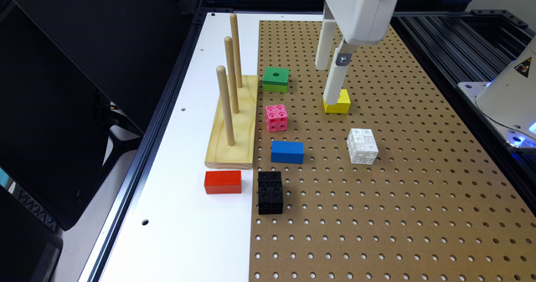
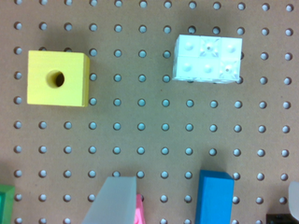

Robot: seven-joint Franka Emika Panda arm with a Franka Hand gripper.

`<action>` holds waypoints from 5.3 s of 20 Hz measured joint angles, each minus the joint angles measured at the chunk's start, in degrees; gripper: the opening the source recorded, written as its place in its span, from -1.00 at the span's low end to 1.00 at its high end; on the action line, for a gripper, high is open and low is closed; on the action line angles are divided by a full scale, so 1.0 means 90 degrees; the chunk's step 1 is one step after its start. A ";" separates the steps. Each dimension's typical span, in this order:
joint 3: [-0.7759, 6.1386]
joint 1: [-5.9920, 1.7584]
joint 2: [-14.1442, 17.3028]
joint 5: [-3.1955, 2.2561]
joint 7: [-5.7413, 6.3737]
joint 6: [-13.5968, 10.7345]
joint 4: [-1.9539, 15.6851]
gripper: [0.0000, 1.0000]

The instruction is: Pick up narrow blue stick.

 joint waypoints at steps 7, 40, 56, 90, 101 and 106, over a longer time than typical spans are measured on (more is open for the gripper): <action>0.0003 -0.0002 0.0237 0.0000 0.0001 0.0000 0.0253 1.00; 0.0014 -0.0001 0.1374 -0.0017 0.0002 0.0694 0.0537 1.00; 0.0033 0.0111 0.1619 -0.0019 0.0115 0.0894 0.0728 1.00; -0.0005 0.0109 0.2972 -0.0068 0.0116 0.1705 0.1093 1.00; -0.0039 0.0104 0.2973 -0.0090 0.0116 0.1705 0.1145 1.00; -0.0062 0.0104 0.3017 -0.0123 0.0116 0.1707 0.1191 1.00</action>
